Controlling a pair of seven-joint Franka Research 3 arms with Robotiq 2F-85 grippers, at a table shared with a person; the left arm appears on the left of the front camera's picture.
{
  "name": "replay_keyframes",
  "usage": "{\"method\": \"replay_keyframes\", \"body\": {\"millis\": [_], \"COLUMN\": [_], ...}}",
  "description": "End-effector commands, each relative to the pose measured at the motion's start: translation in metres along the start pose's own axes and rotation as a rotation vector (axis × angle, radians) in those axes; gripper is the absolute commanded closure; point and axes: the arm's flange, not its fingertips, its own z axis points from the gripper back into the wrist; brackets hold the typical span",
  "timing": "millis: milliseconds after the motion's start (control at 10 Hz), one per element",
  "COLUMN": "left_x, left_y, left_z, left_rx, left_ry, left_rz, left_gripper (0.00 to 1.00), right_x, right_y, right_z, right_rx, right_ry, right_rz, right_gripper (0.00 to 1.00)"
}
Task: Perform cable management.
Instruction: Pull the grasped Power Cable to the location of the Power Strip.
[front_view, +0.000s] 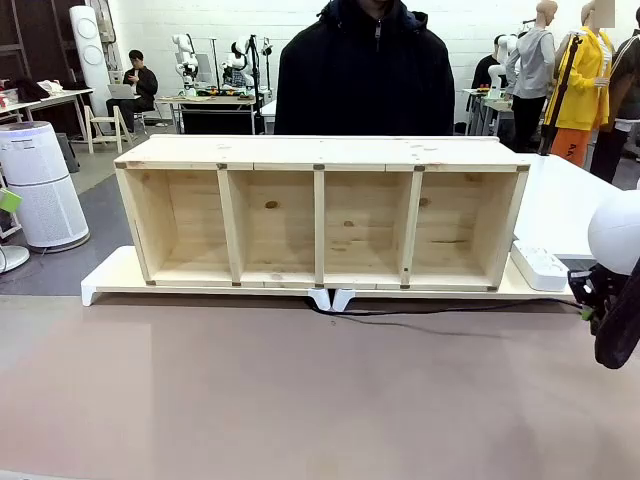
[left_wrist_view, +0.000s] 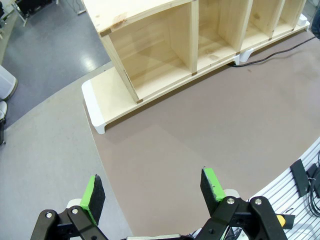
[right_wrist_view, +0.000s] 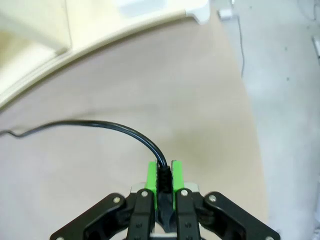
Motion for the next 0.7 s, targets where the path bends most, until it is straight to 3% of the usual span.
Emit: {"method": "replay_keyframes", "body": {"millis": [0,100,300,600], "left_x": [0.001,0.001,0.001,0.001], "left_y": [0.001,0.001,0.001,0.001], "left_z": [-0.001,-0.001,-0.001,-0.001], "left_rx": [0.013,0.013,0.013,0.013], "left_ry": [-0.002,-0.002,-0.002,-0.002], "left_rz": [0.014,0.014,0.014,0.014], "left_gripper": [0.0,0.0,0.0,0.0], "right_x": [-0.019,-0.004,0.026,0.061], "right_y": [-0.011,-0.011,-0.012,-0.008], "right_z": [-0.027,-0.03,-0.026,-0.012], "right_rx": [-0.008,-0.012,-0.031,-0.052], "right_ry": [-0.116,-0.214,-0.321,-0.35], "right_rz": [-0.063,-0.015,0.034,0.07], "right_gripper": [0.85,0.85,0.85,0.85]}}
